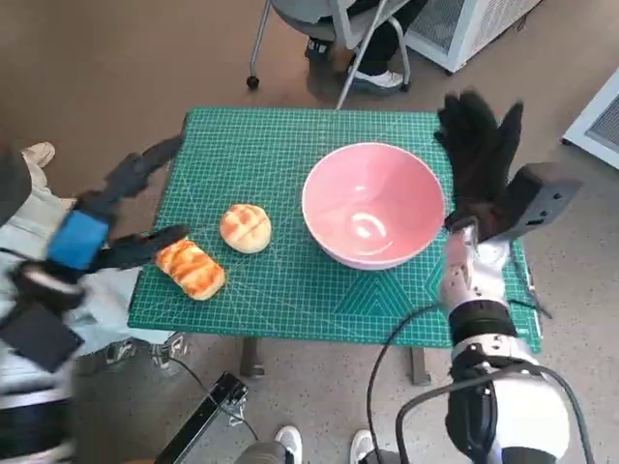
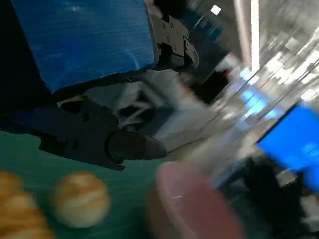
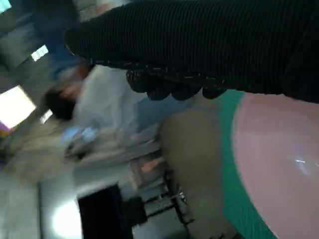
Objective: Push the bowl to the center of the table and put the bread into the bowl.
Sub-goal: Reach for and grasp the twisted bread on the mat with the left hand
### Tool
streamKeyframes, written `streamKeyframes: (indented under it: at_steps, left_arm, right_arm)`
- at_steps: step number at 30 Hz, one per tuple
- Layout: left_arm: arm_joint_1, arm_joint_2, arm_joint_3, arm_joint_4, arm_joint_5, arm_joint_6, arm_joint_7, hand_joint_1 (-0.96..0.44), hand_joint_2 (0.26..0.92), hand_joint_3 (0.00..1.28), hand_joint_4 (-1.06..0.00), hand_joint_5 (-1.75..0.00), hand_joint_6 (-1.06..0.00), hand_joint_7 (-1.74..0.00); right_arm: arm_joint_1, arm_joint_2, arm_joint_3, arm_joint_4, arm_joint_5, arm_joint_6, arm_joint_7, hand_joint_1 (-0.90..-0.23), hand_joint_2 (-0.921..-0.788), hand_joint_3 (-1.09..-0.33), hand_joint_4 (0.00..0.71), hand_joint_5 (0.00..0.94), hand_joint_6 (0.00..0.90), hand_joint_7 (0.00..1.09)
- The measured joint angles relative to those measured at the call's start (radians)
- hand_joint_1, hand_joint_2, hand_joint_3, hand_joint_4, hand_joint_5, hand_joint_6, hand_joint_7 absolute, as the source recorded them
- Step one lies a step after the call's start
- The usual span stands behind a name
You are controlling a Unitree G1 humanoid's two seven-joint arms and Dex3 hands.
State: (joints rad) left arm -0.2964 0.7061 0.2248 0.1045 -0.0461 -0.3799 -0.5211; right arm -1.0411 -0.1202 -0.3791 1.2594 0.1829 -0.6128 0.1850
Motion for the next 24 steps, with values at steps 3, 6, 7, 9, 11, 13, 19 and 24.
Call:
streamKeyframes:
  at_steps: [3,6,7,9,11,13,19,24]
  left_arm:
    - [0.002,0.07,-0.002,0.0,0.009,0.035,-0.057,-0.26,0.884,0.04,-0.34,0.0,-0.31,-0.21]
    - [0.0,0.126,-0.012,0.002,0.012,0.066,-0.108,-0.19,0.864,0.02,-0.32,0.0,-0.33,-0.18]
    - [-0.001,0.141,-0.017,0.006,0.013,0.073,-0.123,-0.18,0.859,0.01,-0.32,0.0,-0.33,-0.17]
    - [-0.007,0.166,-0.029,0.018,0.017,0.085,-0.153,-0.14,0.849,0.01,-0.32,0.0,-0.34,-0.15]
    - [-0.018,0.184,-0.045,0.038,0.032,0.09,-0.178,-0.12,0.839,0.0,-0.31,0.0,-0.35,-0.13]
    - [-0.033,0.197,-0.069,0.06,0.05,0.093,-0.199,-0.09,0.83,0.0,-0.31,0.0,-0.37,-0.11]
    - [-0.072,0.203,-0.14,0.114,0.11,0.094,-0.228,-0.08,0.814,0.0,-0.3,0.0,-0.39,-0.09]
    - [-0.1,0.202,-0.208,0.153,0.18,0.081,-0.228,-0.08,0.807,0.0,-0.3,0.0,-0.4,-0.07]
  right_arm:
    - [0.0,0.0,0.024,-0.035,-0.002,-0.09,0.078,-0.573,-0.921,-0.83,0.348,0.043,0.173,0.66]
    - [0.002,0.004,0.049,-0.075,-0.003,-0.178,0.151,-0.585,-0.921,-0.813,0.364,0.032,0.149,0.72]
    - [0.003,0.005,0.057,-0.09,-0.002,-0.204,0.171,-0.59,-0.921,-0.809,0.367,0.029,0.14,0.74]
    - [0.008,0.007,0.074,-0.121,-0.002,-0.255,0.21,-0.593,-0.921,-0.807,0.369,0.026,0.121,0.75]
    - [0.016,0.009,0.092,-0.153,-0.002,-0.298,0.243,-0.59,-0.921,-0.808,0.366,0.021,0.083,0.78]
    - [0.031,0.009,0.114,-0.192,-0.002,-0.336,0.274,-0.591,-0.921,-0.812,0.358,0.015,0.037,0.84]
    - [0.081,0.009,0.164,-0.292,0.012,-0.384,0.336,-0.612,-0.921,-0.807,0.341,0.004,0.003,0.91]
    - [0.121,0.011,0.197,-0.373,0.018,-0.39,0.357,-0.631,-0.921,-0.803,0.332,0.001,0.0,0.93]
